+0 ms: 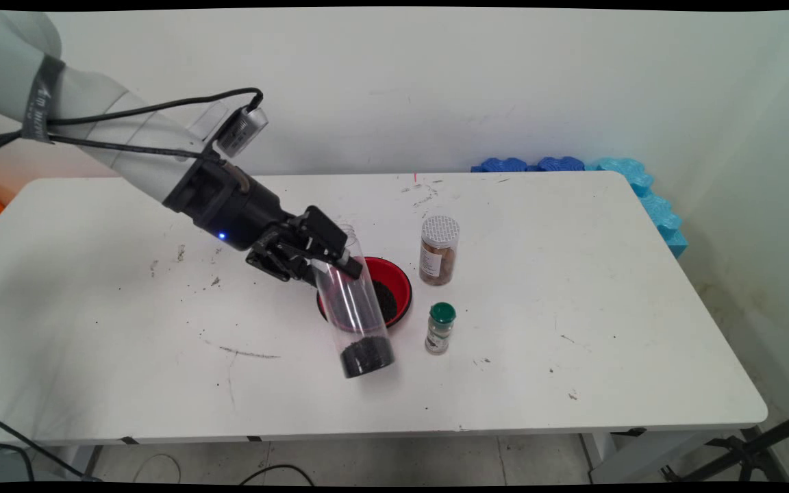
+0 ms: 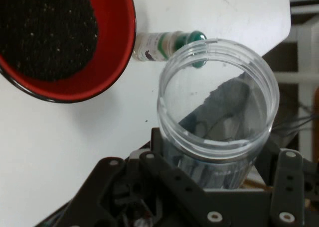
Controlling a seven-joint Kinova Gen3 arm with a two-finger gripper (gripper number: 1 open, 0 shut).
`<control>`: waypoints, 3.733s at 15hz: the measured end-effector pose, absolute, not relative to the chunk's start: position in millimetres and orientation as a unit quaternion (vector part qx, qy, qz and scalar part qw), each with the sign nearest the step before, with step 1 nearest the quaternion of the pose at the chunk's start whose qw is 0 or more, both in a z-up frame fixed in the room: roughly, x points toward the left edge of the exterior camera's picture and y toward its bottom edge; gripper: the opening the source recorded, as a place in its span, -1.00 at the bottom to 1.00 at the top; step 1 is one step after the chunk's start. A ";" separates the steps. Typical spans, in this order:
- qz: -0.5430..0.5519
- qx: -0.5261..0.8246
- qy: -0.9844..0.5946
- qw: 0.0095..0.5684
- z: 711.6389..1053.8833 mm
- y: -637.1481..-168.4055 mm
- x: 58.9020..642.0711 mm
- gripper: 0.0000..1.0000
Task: Pour the black seasoning powder in the red bowl
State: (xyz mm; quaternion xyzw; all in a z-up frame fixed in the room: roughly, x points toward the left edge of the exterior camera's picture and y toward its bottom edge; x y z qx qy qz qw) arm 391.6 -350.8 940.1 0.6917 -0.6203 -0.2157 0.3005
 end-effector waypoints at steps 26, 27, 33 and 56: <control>-0.354 0.845 -0.310 0.254 921.4 -361.7 387.9 -1.00; -0.359 0.848 -0.299 0.252 920.8 -361.9 387.9 -1.00; -0.390 0.858 -0.230 0.242 915.1 -367.2 386.4 -1.00; -0.477 0.855 -0.032 0.203 873.6 -377.3 393.9 -1.00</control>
